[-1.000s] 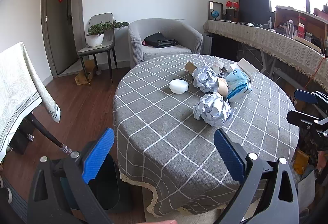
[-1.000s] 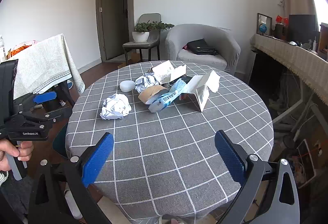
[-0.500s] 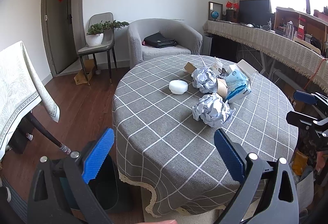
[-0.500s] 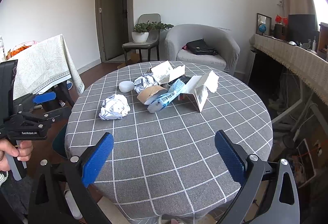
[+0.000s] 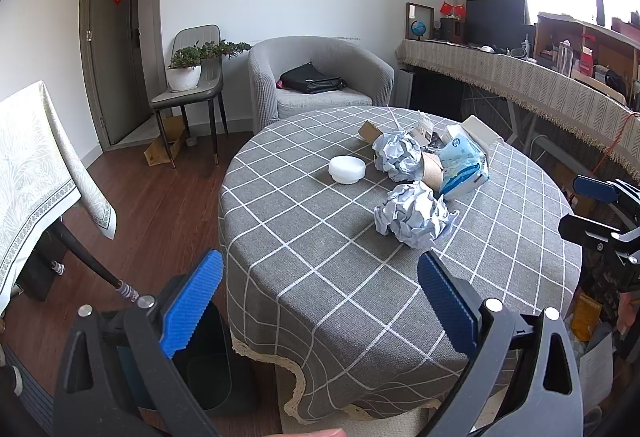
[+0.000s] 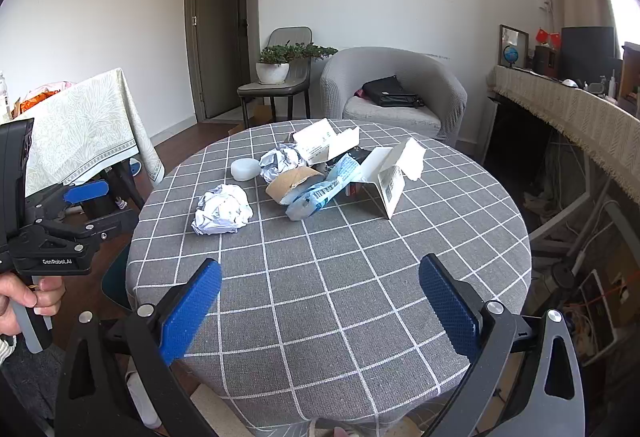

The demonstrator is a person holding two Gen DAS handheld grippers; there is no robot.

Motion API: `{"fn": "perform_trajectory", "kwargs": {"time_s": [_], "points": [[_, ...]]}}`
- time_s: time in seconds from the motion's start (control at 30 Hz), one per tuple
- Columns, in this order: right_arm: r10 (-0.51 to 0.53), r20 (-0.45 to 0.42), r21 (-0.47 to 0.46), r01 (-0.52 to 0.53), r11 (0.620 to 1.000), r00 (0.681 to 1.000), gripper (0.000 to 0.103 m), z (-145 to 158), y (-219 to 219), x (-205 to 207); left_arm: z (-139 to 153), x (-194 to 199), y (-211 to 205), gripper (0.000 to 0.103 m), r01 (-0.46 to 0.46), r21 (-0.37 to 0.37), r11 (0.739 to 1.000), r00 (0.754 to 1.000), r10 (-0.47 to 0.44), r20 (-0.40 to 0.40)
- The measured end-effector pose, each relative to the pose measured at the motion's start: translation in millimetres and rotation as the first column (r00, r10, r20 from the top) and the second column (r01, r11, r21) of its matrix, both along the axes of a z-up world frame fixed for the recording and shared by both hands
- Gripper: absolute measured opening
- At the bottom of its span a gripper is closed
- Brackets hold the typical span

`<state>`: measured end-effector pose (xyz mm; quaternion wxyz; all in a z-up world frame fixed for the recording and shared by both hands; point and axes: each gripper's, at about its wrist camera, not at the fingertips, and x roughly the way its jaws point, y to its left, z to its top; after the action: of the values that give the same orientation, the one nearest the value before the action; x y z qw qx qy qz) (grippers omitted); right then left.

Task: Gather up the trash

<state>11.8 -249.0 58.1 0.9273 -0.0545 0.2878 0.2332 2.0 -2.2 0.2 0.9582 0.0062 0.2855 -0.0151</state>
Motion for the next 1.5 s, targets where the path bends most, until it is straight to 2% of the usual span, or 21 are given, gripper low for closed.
{"fn": "perform_trajectory", "kwargs": {"time_s": [0.73,0.93,1.03,1.13,1.3,1.5], "points": [[-0.005,-0.009,0.004,0.005,1.0,1.0,0.1,-1,0,1,0,1,2,0.099,0.007,-0.004,1.0,1.0,-0.007,-0.001],[0.0,-0.047,0.089,0.004,0.996,0.999,0.099,3,-1,5,7,0,-5,0.099,0.05,0.004,0.999,0.999,-0.05,0.013],[-0.017,-0.083,0.139,0.028,0.99,0.996,0.084,1,-6,12,8,4,-10,0.099,0.077,0.011,0.997,0.997,-0.077,0.007],[-0.012,-0.126,0.186,0.035,0.982,0.992,0.083,-2,-10,18,7,8,-13,0.095,0.083,0.01,0.996,0.997,-0.083,0.002],[0.0,-0.165,0.233,0.038,0.972,0.986,0.083,-5,-9,26,2,22,-23,0.082,0.151,0.014,0.988,0.988,-0.151,-0.033],[0.032,-0.226,0.316,0.042,0.948,0.974,0.083,-8,-14,41,-9,44,-37,0.082,0.244,0.022,0.969,0.967,-0.242,-0.084]]}}
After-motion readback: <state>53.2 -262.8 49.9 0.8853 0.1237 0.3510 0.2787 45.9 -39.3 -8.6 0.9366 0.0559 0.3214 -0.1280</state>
